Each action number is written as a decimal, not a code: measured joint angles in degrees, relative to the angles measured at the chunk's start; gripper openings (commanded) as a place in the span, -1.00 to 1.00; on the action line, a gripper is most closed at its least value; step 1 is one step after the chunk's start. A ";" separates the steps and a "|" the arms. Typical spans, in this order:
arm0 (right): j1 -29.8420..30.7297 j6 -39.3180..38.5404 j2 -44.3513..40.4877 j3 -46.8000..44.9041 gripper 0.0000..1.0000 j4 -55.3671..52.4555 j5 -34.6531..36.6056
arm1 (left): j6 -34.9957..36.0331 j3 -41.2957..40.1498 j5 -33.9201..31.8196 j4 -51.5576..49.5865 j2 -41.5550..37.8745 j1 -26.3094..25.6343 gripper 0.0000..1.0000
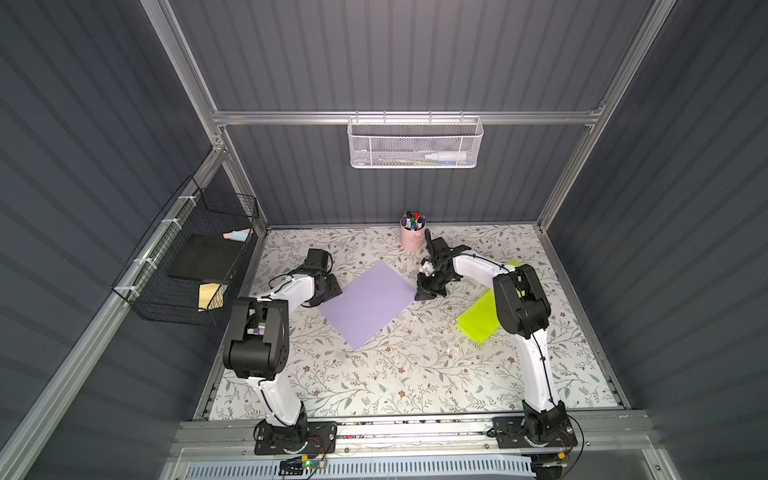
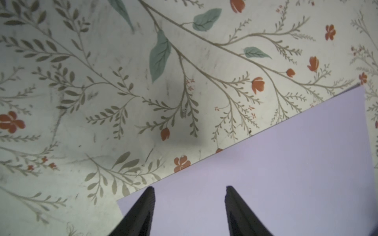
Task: Fold the rectangular paper in half along the long edge
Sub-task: Adjust the paper at the center of the board.
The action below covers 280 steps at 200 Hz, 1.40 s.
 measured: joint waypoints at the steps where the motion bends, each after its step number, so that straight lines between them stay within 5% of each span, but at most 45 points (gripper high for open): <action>1: -0.15 -0.09 0.13 0.33 -0.88 -0.15 0.13 | 0.07 0.00 0.00 0.00 0.02 -0.11 -0.07; 59: -0.39 -1.46 -1.18 4.63 -0.85 -0.98 1.38 | 1.09 -1.73 -0.94 -0.44 1.22 -3.98 -0.79; 117: 0.31 -1.20 -14.29 -4.59 -0.81 0.52 1.53 | -1.38 -4.79 -4.57 0.55 0.48 -7.30 -0.96; 182: 1.55 1.27 -29.00 -20.44 -0.78 4.44 2.23 | -7.08 -11.89 -7.93 2.75 -4.68 -13.49 -1.00; 249: 6.78 4.09 -32.46 -32.85 -0.76 8.92 3.15 | -18.12 -20.61 -4.15 -2.80 -15.23 -21.03 -1.00; 280: 8.72 7.30 -33.33 -36.81 -0.77 11.43 2.64 | -19.17 -17.51 -3.28 -6.34 -17.11 -22.53 -0.76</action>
